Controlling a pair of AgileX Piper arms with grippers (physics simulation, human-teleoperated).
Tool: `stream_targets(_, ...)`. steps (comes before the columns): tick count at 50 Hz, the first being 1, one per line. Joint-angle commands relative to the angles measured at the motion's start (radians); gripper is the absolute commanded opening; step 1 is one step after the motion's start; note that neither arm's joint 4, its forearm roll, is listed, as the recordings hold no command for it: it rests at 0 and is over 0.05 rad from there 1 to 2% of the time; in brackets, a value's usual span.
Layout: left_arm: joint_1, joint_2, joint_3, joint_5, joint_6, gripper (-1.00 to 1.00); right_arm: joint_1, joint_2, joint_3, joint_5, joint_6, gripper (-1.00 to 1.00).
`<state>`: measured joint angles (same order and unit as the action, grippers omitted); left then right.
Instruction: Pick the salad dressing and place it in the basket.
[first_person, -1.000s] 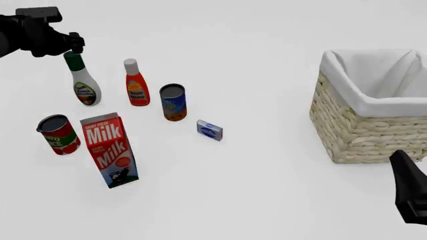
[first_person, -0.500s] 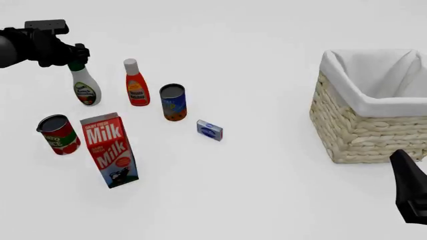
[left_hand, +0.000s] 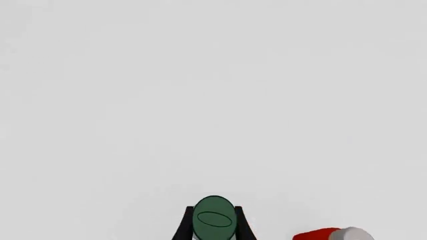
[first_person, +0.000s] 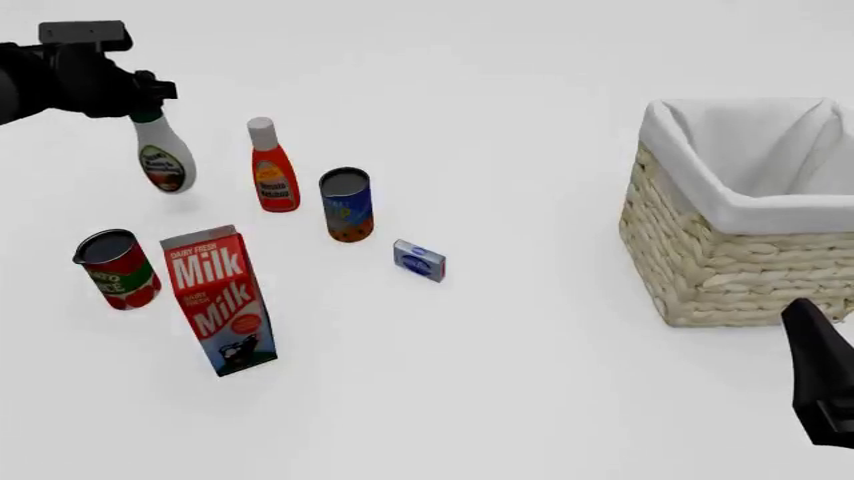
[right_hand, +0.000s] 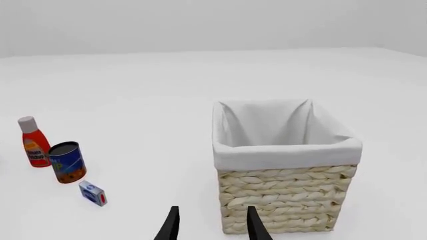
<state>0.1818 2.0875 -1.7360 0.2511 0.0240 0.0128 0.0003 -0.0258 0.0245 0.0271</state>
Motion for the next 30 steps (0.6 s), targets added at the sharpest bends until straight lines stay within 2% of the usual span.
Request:
stream_targets(1,-0.002,-0.083,-0.044,0.022,0.035,-1.0,-0.004,0.0,0.0,-0.002,0.004,1.0)
stream_targets(8,-0.012,-0.136,-0.137,0.09,0.075,-1.0,-0.005,0.0,0.0,-0.005,0.005,1.0)
stream_targets(10,-0.012,-0.136,-0.138,0.091,0.075,-1.0,-0.005,0.0,0.0,-0.005,0.005,1.0)
stream_targets(13,-0.042,-0.168,-0.223,0.155,0.067,-1.0,-0.004,0.0,0.007,-0.01,0.007,1.0)
stream_targets(20,-0.155,-0.265,-0.215,0.179,0.117,-1.0,-0.001,0.0,0.006,-0.006,0.009,1.0)
stream_targets(24,-0.225,-0.295,-0.23,0.213,0.125,-1.0,0.002,0.0,0.004,-0.006,0.01,1.0)
stream_targets(30,-0.316,-0.343,-0.205,0.219,0.148,-1.0,0.007,0.0,0.007,-0.006,0.008,1.0)
